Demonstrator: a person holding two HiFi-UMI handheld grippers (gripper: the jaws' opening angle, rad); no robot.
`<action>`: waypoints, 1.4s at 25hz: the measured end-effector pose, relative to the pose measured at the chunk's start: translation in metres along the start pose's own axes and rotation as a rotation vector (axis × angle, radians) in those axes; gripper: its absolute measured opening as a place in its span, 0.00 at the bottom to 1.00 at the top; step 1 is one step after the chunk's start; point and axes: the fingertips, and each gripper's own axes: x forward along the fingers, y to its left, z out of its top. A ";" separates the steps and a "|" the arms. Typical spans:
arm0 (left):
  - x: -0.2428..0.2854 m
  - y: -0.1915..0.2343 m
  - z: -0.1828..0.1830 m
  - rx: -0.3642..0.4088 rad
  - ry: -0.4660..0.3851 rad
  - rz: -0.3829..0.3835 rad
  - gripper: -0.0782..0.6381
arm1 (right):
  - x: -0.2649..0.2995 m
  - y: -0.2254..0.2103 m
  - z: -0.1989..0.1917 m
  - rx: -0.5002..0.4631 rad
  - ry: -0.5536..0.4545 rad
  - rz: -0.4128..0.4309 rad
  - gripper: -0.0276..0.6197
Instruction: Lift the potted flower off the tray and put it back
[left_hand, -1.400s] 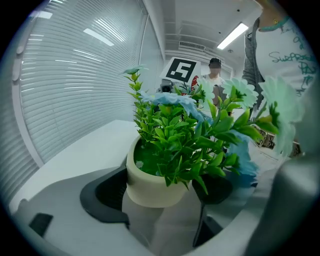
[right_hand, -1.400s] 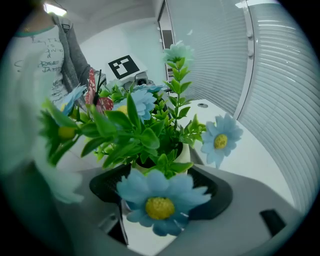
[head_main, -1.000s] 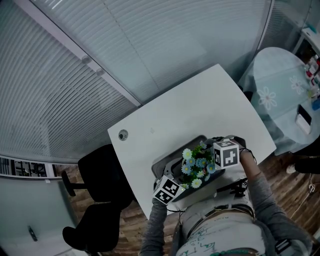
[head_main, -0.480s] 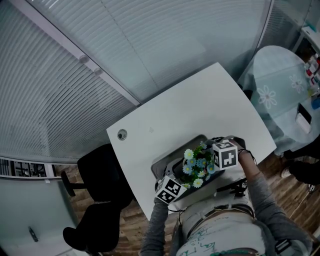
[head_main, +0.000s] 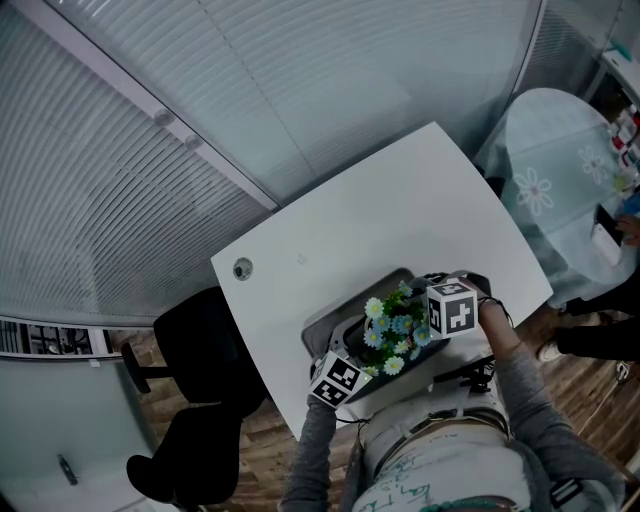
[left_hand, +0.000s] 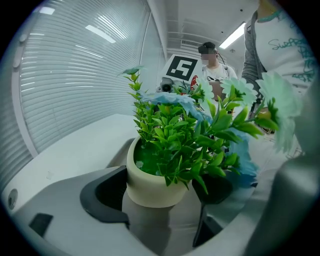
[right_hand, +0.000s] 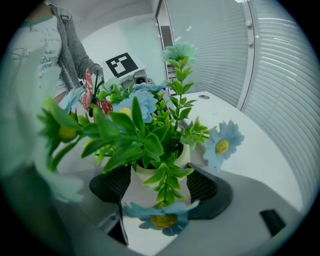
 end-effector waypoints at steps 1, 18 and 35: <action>0.000 0.000 0.000 0.001 -0.003 -0.001 0.68 | 0.000 0.000 0.000 0.001 -0.002 0.000 0.59; 0.000 0.001 0.000 -0.010 -0.037 -0.004 0.68 | 0.000 -0.001 0.000 0.011 -0.082 -0.015 0.59; -0.010 0.005 -0.005 -0.054 -0.035 0.032 0.68 | -0.006 -0.004 -0.009 0.068 -0.138 -0.048 0.58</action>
